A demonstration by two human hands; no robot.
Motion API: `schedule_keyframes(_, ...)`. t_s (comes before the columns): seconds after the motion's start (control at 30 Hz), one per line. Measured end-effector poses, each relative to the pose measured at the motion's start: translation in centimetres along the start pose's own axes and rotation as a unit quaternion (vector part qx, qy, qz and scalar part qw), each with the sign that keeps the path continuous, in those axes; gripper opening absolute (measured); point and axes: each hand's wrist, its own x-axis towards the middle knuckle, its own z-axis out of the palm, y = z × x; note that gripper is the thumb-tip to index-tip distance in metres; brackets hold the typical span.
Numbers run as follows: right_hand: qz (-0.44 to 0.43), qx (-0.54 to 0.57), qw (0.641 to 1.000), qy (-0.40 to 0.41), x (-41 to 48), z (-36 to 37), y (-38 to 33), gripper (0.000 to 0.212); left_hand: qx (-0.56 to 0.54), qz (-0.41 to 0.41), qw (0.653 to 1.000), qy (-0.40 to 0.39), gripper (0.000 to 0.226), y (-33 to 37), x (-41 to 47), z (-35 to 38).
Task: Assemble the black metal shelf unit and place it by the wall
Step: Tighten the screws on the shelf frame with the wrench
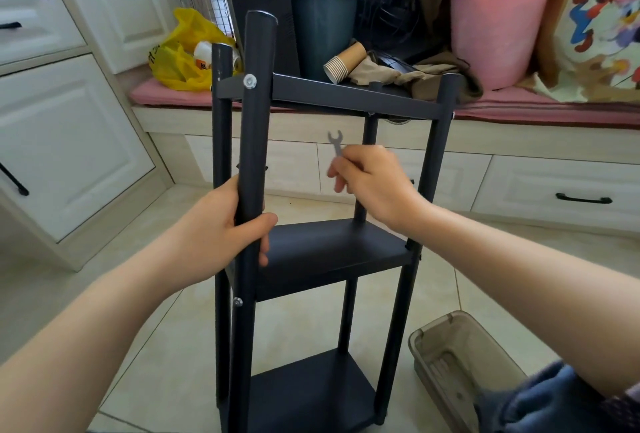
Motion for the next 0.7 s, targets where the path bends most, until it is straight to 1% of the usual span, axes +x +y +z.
schedule_keyframes(0.1,0.013,-0.015,1.000,0.004,-0.9,-1.6,1.4,0.026,-0.015,-0.004,1.000,0.000,0.015,0.1,0.0,-0.1)
schedule_keyframes(0.3,0.015,-0.093,0.994,0.051,-2.5,-4.7,4.2,0.025,-0.033,0.001,0.999,0.029,0.016,0.3,0.0,0.4)
schedule_keyframes(0.4,0.045,-0.125,0.990,0.051,-2.9,-5.8,5.4,0.026,-0.036,0.001,0.999,0.038,0.015,0.3,0.1,0.6)
schedule_keyframes(0.53,0.105,-0.149,0.983,0.028,-3.2,-7.1,6.7,0.027,-0.028,0.004,0.999,0.040,0.012,0.3,0.3,0.7)
schedule_keyframes(0.6,0.127,-0.142,0.981,0.025,-3.0,-7.5,7.0,0.026,-0.021,0.003,0.999,0.044,0.011,0.3,0.4,0.8)
schedule_keyframes(0.7,0.160,-0.094,0.982,0.036,-2.5,-7.7,7.1,0.025,-0.004,0.000,0.999,0.054,0.013,0.2,0.5,0.8)
